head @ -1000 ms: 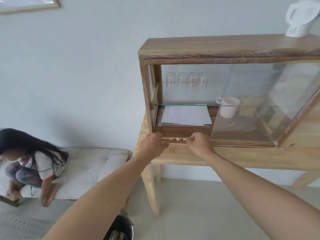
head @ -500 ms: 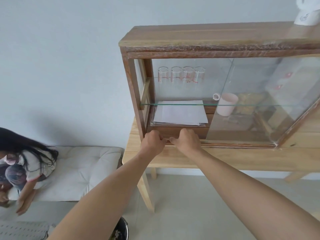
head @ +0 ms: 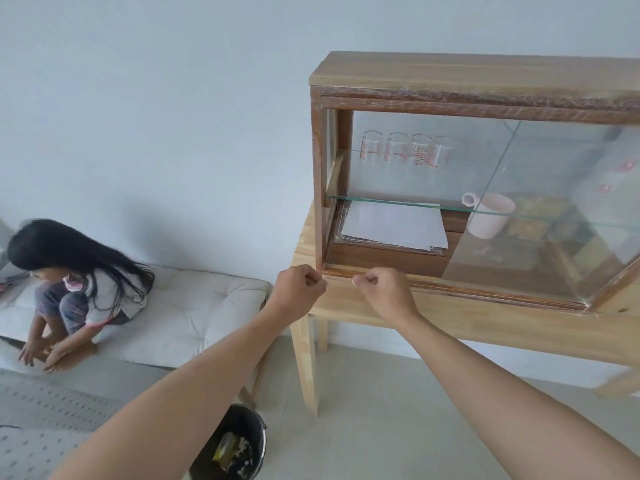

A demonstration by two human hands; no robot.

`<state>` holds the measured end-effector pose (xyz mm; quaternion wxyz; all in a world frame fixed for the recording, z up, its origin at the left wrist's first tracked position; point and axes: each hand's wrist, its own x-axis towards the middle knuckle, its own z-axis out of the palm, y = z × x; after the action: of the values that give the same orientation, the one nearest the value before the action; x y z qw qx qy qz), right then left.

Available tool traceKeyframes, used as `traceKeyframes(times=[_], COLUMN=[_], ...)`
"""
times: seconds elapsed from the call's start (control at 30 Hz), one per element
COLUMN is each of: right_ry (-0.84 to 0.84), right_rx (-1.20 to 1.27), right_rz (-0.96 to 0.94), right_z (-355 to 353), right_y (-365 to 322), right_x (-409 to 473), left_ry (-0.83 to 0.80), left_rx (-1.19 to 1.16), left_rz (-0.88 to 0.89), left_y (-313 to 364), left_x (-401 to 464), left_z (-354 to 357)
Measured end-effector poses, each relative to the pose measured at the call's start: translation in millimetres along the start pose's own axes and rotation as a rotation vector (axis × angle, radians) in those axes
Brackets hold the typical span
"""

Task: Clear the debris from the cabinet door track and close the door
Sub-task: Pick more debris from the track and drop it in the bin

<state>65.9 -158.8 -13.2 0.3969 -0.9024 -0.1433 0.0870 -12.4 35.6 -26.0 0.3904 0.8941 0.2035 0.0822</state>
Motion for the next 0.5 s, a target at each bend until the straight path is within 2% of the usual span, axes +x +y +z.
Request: traceKeyframes(times=[0.3, 0.5], right_ry=[-0.234, -0.448], right_rx=[0.151, 0.156], right_rz=[-0.138, -0.177], right_z=[102.3, 198.9], right_y=[-48.2, -44.4], right_x=[-57.0, -78.1], left_ry=[0.139, 0.177], left_rx=[0.020, -0.038], left_rz=[-0.185, -0.445], left_y=[-100.2, -190.9], left_x=[-67.0, -124.9], left_z=[-63.1, -75.0])
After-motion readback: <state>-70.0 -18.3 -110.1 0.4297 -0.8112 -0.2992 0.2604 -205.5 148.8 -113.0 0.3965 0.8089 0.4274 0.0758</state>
